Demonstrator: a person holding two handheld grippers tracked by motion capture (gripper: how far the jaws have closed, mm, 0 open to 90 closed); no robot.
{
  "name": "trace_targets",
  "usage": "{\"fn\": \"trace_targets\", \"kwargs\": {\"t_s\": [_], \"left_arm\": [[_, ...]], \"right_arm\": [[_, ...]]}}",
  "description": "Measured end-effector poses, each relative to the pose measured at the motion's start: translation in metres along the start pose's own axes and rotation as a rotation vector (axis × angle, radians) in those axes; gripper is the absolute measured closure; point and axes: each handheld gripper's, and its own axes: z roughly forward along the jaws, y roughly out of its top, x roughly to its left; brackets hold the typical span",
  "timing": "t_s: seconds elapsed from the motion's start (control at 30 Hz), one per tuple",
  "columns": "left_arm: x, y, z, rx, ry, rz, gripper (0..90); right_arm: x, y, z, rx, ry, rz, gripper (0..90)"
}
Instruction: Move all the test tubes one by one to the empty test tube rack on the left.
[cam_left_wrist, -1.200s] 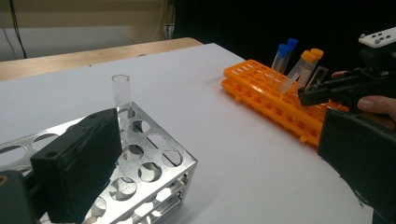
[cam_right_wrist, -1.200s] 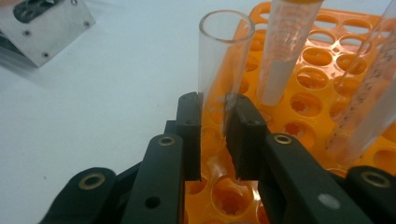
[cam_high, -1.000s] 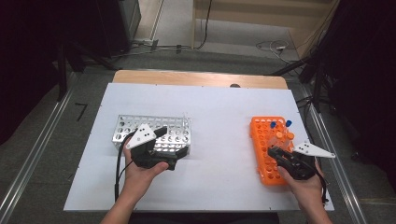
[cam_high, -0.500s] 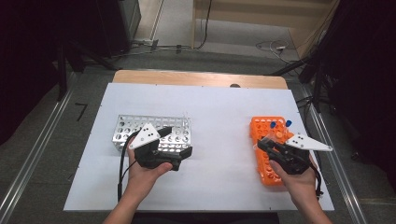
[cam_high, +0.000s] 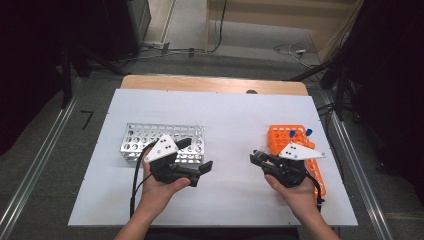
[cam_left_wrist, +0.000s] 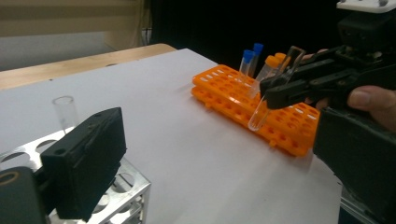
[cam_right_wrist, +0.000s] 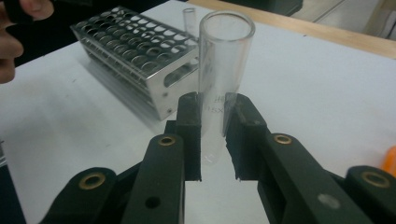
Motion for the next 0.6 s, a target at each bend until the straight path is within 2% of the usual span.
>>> {"fn": "trace_targets", "kwargs": {"t_s": [0.17, 0.33, 0.4, 0.6], "left_arm": [[-0.006, 0.000, 0.007, 0.009, -0.034, 0.010, 7.1], [-0.014, -0.002, 0.014, 0.021, -0.080, 0.020, 18.5], [-0.017, -0.003, 0.018, 0.030, -0.095, 0.032, 20.3], [-0.026, -0.005, 0.028, 0.054, -0.138, 0.050, 39.8]], "right_arm": [[0.011, -0.003, 0.009, 0.025, 0.033, -0.026, 74.0], [0.024, -0.003, 0.017, 0.046, 0.070, -0.049, 74.0], [0.026, -0.003, 0.018, 0.048, 0.077, -0.054, 74.0], [0.038, -0.003, 0.024, 0.064, 0.112, -0.080, 74.0]]}}
